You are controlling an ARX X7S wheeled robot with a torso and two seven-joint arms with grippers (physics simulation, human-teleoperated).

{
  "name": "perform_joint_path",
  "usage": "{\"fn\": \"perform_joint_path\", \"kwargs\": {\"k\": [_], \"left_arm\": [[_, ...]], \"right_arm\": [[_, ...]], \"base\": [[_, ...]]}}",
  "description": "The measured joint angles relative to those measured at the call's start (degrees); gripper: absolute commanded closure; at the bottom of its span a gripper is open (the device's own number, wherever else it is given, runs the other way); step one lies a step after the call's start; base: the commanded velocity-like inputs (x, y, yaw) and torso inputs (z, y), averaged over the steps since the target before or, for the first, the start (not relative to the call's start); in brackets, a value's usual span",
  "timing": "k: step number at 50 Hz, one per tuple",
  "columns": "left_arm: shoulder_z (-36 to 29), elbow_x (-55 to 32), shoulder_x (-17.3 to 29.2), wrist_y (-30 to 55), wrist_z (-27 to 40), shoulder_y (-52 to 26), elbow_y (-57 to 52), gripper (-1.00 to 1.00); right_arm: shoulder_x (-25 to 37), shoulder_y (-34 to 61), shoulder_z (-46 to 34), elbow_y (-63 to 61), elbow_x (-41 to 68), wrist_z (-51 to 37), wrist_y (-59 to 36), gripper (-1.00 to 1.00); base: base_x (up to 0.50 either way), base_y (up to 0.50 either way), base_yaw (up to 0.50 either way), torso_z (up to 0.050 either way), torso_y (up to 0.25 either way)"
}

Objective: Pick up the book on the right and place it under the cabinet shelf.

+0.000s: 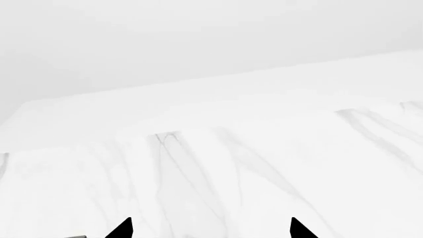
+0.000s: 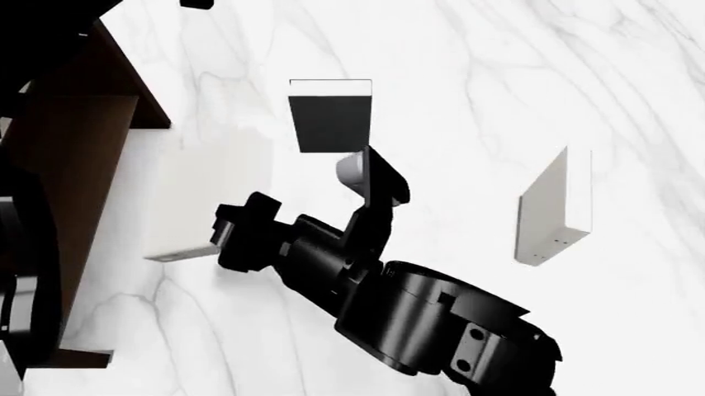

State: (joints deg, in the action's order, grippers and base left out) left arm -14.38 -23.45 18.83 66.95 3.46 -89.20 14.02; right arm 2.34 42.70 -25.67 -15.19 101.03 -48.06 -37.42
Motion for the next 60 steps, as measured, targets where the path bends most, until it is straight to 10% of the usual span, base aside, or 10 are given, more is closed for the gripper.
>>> {"fn": "perform_joint_path", "kwargs": {"k": [60], "left_arm": [[-1.0,-0.7,0.4,0.7,0.4,-0.5,0.3,-1.00]], "right_arm": [[0.1,3.0,-15.9,22.4,-7.8,15.8,9.8,1.00]], "base": [[0.00,0.00,0.00,0.000,0.001]]}}
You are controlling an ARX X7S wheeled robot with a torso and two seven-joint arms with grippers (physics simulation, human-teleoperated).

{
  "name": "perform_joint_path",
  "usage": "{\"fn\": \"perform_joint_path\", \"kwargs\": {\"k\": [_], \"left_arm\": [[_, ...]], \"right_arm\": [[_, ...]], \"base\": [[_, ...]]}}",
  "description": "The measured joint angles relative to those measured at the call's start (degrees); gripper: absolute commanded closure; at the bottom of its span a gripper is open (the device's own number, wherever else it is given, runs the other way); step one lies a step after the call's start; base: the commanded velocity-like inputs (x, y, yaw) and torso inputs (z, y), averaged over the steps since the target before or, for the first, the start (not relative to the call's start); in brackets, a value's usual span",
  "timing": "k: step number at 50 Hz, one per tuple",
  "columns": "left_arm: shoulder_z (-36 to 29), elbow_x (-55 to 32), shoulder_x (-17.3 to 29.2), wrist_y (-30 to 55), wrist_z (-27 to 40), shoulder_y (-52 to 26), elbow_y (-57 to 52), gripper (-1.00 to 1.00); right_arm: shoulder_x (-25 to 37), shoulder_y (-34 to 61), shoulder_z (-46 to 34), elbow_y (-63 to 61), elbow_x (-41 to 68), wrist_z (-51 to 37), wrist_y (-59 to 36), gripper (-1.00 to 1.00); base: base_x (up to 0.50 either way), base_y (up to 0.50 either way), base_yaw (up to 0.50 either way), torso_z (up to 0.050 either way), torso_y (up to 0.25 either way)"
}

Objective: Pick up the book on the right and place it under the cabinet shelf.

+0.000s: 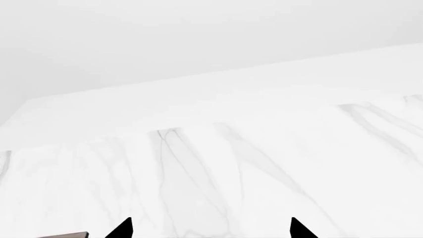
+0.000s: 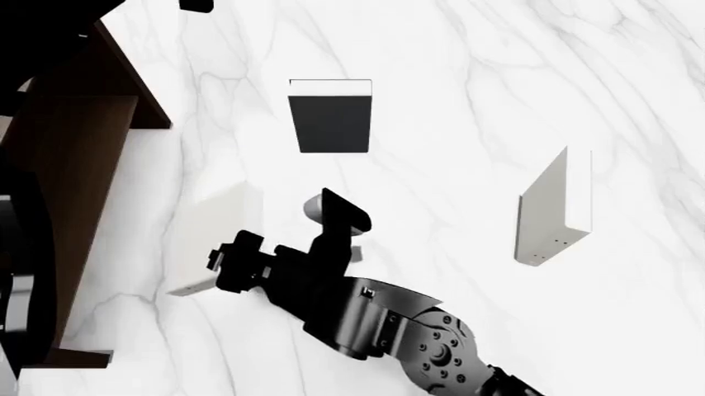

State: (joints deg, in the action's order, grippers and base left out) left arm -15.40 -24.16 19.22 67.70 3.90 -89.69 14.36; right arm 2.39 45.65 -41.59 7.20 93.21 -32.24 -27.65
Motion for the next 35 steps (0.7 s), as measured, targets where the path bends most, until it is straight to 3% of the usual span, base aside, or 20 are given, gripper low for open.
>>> {"fn": "perform_joint_path", "kwargs": {"k": [33,34,35], "left_arm": [[-0.6,-0.3,0.2,0.3,0.3,-0.2,0.1,-1.00],[-0.6,-0.3,0.2,0.3,0.3,-0.2,0.1,-1.00],[-0.6,-0.3,0.2,0.3,0.3,-0.2,0.1,-1.00]], "right_arm": [[-0.2,0.0,-4.2,9.4,3.3,9.3,6.0,1.00],[-0.2,0.0,-4.3,9.5,3.4,9.5,6.1,-1.00],[-0.2,0.0,-4.4,9.7,3.1,9.6,6.0,-1.00]], "base": [[0.00,0.00,0.00,0.000,0.000],[0.00,0.00,0.00,0.000,0.000],[0.00,0.00,0.00,0.000,0.000]]}}
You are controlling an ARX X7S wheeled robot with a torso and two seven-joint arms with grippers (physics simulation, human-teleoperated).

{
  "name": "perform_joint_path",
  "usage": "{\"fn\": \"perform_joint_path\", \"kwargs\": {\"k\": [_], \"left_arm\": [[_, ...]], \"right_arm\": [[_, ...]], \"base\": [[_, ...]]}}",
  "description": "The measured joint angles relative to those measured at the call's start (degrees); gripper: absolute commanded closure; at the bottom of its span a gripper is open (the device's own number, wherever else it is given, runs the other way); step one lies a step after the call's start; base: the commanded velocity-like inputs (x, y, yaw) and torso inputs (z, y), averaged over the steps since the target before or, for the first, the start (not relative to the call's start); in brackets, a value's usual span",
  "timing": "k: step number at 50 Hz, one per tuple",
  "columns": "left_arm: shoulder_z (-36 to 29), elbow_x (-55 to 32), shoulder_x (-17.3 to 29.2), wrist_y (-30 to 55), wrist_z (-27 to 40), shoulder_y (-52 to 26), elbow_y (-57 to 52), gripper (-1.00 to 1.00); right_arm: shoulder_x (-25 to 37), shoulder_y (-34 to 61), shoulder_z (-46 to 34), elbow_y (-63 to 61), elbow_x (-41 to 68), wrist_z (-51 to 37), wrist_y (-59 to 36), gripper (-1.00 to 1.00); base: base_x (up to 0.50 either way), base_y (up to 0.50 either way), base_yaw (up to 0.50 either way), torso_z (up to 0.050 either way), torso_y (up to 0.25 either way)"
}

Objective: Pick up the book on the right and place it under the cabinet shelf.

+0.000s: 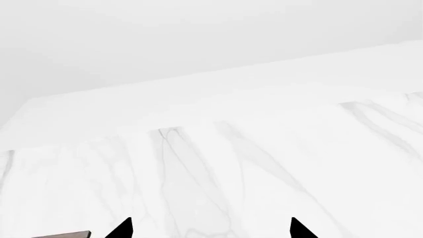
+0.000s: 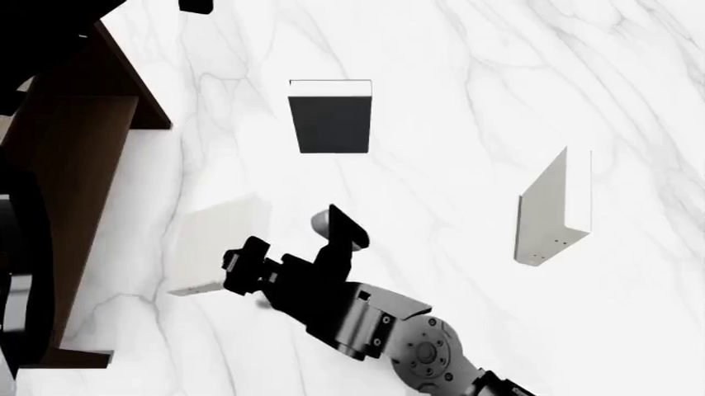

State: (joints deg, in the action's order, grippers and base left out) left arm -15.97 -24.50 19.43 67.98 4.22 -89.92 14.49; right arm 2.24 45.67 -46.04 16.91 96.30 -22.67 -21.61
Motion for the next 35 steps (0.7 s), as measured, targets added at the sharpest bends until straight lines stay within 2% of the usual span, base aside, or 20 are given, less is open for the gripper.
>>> {"fn": "perform_joint_path", "kwargs": {"k": [21,35], "left_arm": [[-0.2,-0.3,0.1,-0.1,0.0,-0.1,0.1,-1.00],[-0.3,-0.7,0.2,0.0,-0.2,-0.1,0.2,-1.00]], "right_arm": [[1.7,0.6,-2.7,0.5,-3.7,-2.2,-0.5,-1.00],[6.3,3.5,-5.1,-3.3,-6.3,-7.0,-2.9,-1.00]], "base": [[0.00,0.00,0.00,0.000,0.000],[0.00,0.00,0.00,0.000,0.000]]}}
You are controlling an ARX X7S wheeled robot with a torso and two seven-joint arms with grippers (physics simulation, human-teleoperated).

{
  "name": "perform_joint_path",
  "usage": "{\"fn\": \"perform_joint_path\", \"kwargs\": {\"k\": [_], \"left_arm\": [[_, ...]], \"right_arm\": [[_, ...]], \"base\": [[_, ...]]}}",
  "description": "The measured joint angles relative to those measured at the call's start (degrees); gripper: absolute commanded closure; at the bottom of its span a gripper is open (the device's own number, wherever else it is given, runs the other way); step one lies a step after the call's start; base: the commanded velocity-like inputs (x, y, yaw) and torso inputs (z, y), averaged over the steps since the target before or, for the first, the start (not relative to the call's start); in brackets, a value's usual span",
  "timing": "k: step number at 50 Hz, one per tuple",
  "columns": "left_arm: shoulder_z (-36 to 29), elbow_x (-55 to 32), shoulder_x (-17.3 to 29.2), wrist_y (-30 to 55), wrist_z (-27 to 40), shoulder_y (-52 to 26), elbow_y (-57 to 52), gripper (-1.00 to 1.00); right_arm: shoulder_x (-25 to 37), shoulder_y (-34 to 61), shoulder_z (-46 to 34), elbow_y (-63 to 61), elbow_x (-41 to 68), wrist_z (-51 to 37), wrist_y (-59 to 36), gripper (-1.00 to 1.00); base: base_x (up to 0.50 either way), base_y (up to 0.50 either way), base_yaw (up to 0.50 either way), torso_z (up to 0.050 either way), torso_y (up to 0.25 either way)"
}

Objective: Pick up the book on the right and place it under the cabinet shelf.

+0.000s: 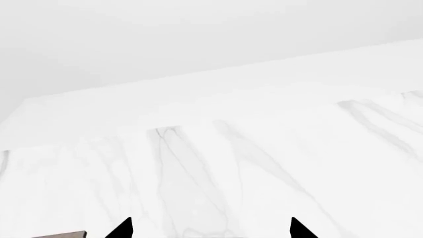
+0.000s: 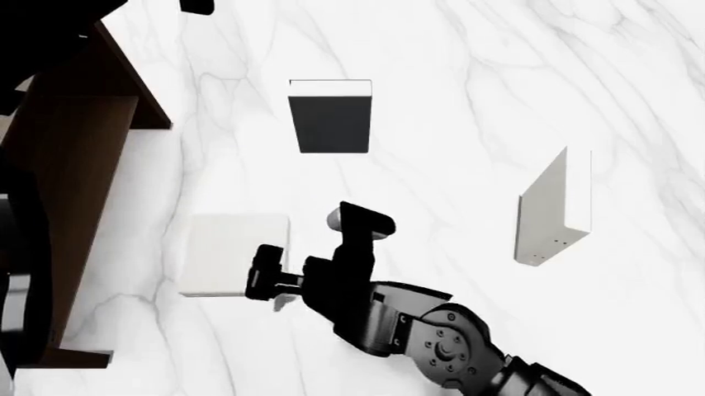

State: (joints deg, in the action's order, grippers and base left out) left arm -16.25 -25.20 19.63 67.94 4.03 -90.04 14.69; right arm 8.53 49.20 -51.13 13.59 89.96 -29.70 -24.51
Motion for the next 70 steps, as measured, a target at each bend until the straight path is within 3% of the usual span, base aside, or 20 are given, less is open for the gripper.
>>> {"fn": "perform_joint_path", "kwargs": {"k": [21,44,70], "left_arm": [[-1.1,-1.0,0.4,0.2,-2.0,-0.5,0.5,-1.00],[-0.8,-2.4,0.4,0.8,-3.0,-0.8,1.2,-1.00],[-1.5,-2.7,0.7,0.7,-3.3,-1.0,1.4,-1.00]], "right_arm": [[9.3,4.4,-2.2,-13.6,-2.8,-7.6,-5.2,-1.00],[21.3,14.2,3.0,-32.3,1.9,-17.7,-10.0,-1.00],[36.8,32.1,11.0,-31.9,9.4,-22.2,-18.3,-1.00]], "base": [[0.00,0.00,0.00,0.000,0.000],[0.00,0.00,0.00,0.000,0.000],[0.00,0.00,0.00,0.000,0.000]]}}
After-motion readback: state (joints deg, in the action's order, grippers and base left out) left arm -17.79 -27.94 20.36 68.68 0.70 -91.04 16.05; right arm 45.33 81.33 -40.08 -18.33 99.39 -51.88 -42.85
